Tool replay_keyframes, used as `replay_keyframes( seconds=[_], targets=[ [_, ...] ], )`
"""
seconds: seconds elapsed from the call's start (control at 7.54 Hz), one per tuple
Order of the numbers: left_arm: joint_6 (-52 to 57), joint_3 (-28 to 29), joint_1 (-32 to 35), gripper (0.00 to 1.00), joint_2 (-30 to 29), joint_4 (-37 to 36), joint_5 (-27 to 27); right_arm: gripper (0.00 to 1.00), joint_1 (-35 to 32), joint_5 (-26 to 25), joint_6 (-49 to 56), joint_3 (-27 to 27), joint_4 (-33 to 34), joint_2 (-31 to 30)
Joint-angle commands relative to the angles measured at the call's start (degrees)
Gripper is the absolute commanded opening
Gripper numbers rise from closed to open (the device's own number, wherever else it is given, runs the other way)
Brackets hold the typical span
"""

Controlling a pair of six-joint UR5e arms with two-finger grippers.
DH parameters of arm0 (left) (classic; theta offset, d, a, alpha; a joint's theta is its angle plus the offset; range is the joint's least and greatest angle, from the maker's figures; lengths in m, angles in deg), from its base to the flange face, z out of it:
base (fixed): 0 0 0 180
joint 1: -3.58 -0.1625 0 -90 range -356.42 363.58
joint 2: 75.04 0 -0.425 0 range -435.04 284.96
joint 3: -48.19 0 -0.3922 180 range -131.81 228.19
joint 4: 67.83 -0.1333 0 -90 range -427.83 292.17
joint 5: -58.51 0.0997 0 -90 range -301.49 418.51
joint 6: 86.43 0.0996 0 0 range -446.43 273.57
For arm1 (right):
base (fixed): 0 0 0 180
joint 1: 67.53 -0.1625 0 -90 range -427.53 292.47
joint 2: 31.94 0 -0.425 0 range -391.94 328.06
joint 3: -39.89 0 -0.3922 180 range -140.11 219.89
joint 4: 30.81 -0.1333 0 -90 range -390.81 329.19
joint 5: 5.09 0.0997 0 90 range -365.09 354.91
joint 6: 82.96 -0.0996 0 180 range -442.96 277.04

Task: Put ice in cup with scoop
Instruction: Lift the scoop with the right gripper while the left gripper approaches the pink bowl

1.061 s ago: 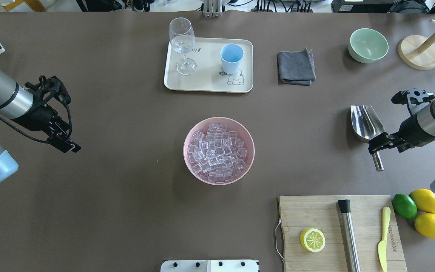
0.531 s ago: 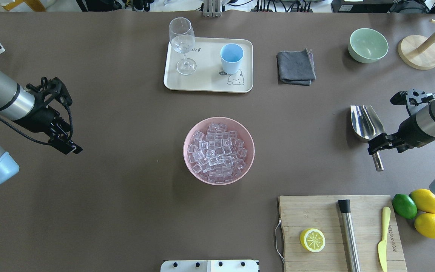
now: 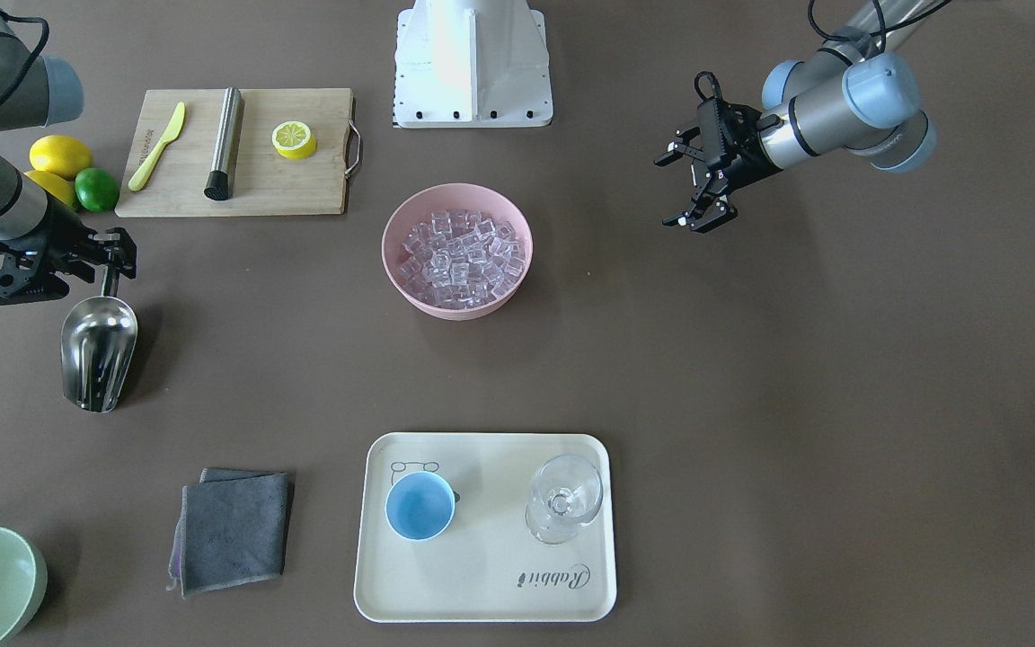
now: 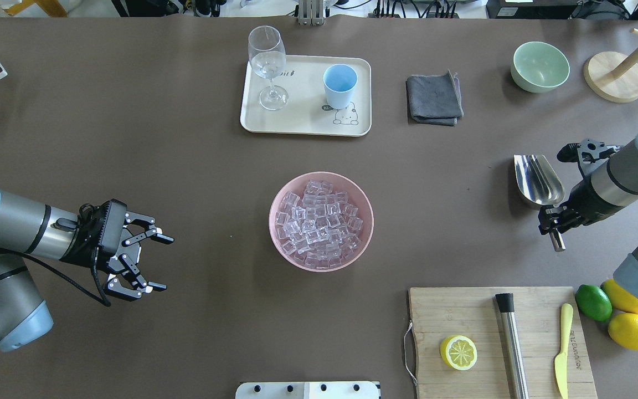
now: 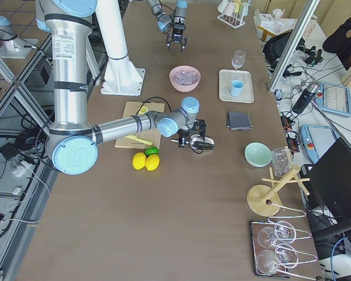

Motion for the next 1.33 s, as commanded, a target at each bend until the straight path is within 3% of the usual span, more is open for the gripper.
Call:
replay_keyframes(
  seconds=[0.0, 0.27, 0.66, 0.8, 0.93, 1.06, 1.19],
  targets=[
    [0.0, 8.5, -2.9, 0.98, -3.7, 17.9, 13.6, 0.0, 0.0, 1.2, 0.4, 0.6, 0.5, -0.4],
    [0.0, 13.5, -3.4, 0.98, -7.0, 24.1, 17.5, 0.0, -1.6, 2.2, 1.3, 5.1, 1.1, -1.6],
    [0.0, 18.9, -4.8, 0.98, -14.5, 23.8, 17.6, 0.0, -4.6, 0.9, 11.1, 15.4, 6.5, -3.0],
    [0.0, 20.3, -5.2, 0.98, -16.4, 23.6, 17.6, 0.0, -4.7, 0.0, 12.3, 17.4, 7.5, -2.1],
    [-0.1, 21.5, -5.8, 0.98, -17.8, 23.4, 17.8, 0.0, -4.7, -3.1, 20.4, 17.5, 7.9, -0.3],
    [-0.1, 21.6, -5.8, 0.98, -18.6, 20.8, 17.8, 0.0, -4.0, -4.7, 27.2, 18.0, 11.2, 2.5],
    [-0.3, 21.6, -5.8, 0.98, -19.4, 17.9, 17.6, 0.0, -1.3, -9.8, 36.2, 21.3, 21.3, 6.6]
  ],
)
